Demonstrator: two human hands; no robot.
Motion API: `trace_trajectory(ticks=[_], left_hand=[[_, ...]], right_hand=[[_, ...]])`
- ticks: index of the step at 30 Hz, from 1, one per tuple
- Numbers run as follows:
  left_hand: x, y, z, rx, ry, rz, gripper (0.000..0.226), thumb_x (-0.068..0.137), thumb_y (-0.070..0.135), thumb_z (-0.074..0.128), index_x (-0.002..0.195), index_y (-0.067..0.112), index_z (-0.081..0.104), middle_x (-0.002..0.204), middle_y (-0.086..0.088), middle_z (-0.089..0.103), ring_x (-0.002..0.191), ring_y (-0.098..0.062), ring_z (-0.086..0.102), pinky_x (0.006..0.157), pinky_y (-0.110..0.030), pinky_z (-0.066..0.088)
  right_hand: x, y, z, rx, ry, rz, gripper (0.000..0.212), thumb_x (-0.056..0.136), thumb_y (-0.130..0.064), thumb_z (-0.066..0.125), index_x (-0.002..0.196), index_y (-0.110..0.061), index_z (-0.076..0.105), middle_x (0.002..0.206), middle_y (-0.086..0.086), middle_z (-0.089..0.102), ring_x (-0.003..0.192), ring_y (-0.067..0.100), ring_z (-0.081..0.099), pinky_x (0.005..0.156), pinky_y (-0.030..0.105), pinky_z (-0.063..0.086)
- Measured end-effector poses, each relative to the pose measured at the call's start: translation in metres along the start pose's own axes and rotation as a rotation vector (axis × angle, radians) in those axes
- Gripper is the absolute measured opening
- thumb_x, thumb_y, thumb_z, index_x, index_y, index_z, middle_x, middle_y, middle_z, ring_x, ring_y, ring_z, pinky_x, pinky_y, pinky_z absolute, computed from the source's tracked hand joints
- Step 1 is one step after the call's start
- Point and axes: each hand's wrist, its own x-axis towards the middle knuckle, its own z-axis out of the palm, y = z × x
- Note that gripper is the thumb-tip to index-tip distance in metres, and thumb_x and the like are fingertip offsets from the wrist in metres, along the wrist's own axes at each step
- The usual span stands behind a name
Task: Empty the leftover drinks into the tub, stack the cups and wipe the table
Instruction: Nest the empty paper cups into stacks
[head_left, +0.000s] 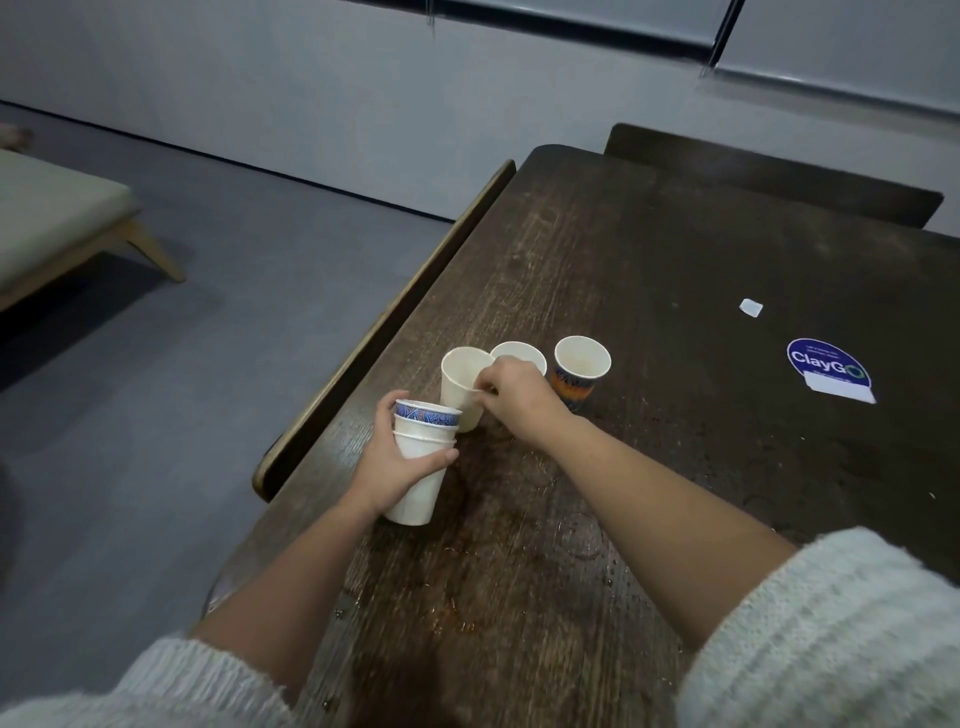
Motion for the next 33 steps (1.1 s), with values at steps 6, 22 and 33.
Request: trace_trajectory(ticks=[6,22,33], left_hand=[[0.006,0.003,0.005,0.021,-0.008,0.005,0.102,0.067,0.03,0.086,0.144,0.026,0.019,0.123,0.002,0.052,0.105,-0.013,0.055,0.088,-0.029,0.042],[0.015,0.027,0.023,0.059,-0.035,0.079,0.124,0.044,0.067,0.081,0.142,0.05,0.006,0.138,-0.002,0.05,0.115,-0.021,0.057,0.098,-0.051,0.047],[0.016,0.022,0.023,-0.01,-0.029,0.08,0.096,0.049,0.054,0.082,0.127,0.039,0.029,0.115,0.006,0.059,0.102,-0.014,0.062,0.088,-0.034,0.052]], right_hand=[[-0.009,-0.008,-0.02,0.392,0.469,-0.036,0.025,0.098,-0.022,0.056,0.095,0.0,0.067,0.091,0.012,0.059,0.084,0.021,0.053,0.071,0.026,0.033],[-0.028,-0.01,-0.015,0.391,0.347,0.02,0.032,0.104,-0.027,0.04,0.097,-0.003,0.061,0.089,0.001,0.052,0.089,0.024,0.055,0.076,0.042,0.046],[-0.03,-0.004,-0.011,0.307,0.141,0.052,0.035,0.103,-0.036,0.041,0.105,-0.013,0.067,0.108,0.007,0.06,0.101,0.022,0.055,0.083,0.037,0.042]])
